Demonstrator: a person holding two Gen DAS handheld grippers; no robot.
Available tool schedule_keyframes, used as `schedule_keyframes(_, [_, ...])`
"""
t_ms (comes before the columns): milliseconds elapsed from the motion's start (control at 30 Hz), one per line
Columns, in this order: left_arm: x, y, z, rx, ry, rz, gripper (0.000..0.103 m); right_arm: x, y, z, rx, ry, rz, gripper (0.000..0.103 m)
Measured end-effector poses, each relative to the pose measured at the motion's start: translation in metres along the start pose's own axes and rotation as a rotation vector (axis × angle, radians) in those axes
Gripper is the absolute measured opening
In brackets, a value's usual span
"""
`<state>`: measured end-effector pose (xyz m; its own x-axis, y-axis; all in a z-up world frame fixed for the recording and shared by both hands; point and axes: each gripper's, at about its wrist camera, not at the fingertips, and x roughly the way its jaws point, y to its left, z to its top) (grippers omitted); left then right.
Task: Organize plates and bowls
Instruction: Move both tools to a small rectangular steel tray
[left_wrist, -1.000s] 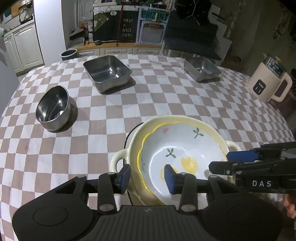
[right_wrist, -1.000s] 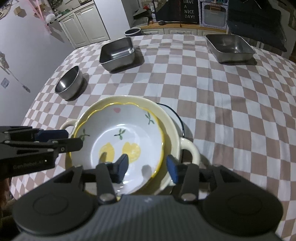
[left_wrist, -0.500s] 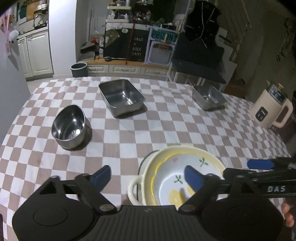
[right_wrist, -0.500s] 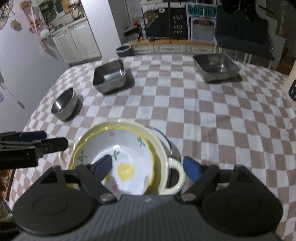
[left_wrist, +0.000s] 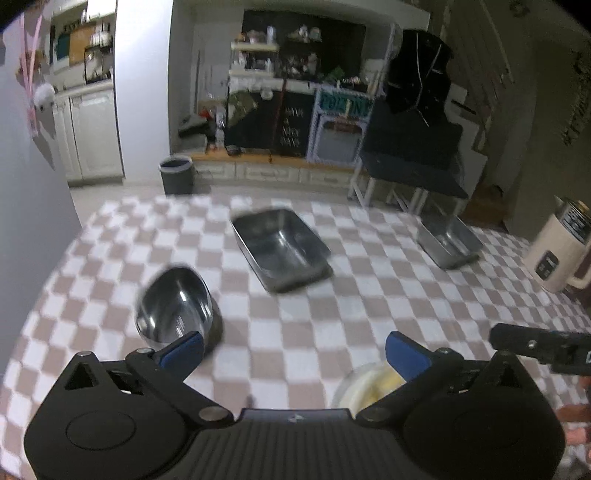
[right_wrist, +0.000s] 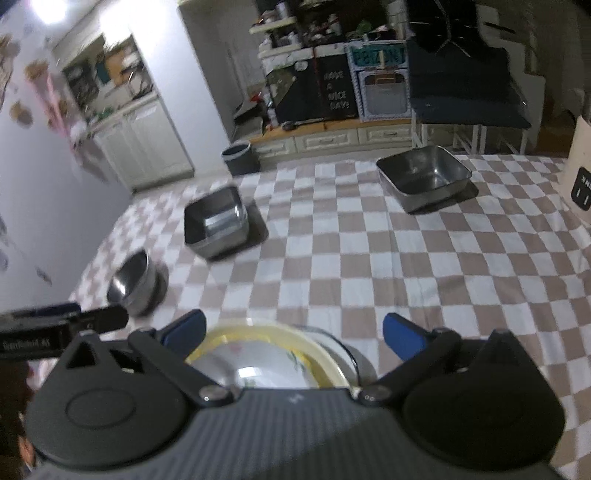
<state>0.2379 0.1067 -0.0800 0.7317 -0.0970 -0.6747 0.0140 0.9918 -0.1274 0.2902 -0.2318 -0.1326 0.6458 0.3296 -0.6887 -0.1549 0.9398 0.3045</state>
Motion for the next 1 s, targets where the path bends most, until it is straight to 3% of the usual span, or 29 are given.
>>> schedule_keyframes(200, [0.033,0.026,0.041,0.002,-0.067,0.047,0.103,0.030,0.003,0.020,0.099,-0.022,0.017,0.103])
schedule_keyframes(300, [0.061,0.036,0.064,0.015,-0.059,0.064,0.103,0.048,0.006,0.030,0.147,-0.010,0.028,0.103])
schedule_keyframes(467, [0.109,0.041,0.101,0.137,-0.040,0.131,0.103,0.092,0.007,0.045,0.313,0.046,0.079,0.103])
schedule_keyframes(633, [0.153,0.047,0.123,0.191,-0.006,0.161,0.103,0.141,0.015,0.052,0.448,0.126,0.074,0.102])
schedule_keyframes(800, [0.194,0.048,0.127,0.267,0.045,0.195,0.103,0.182,0.029,0.055,0.487,0.155,0.111,0.088])
schedule_keyframes(1000, [0.225,0.042,0.121,0.305,0.062,0.188,0.103,0.215,0.050,0.055,0.479,0.183,0.102,0.060])
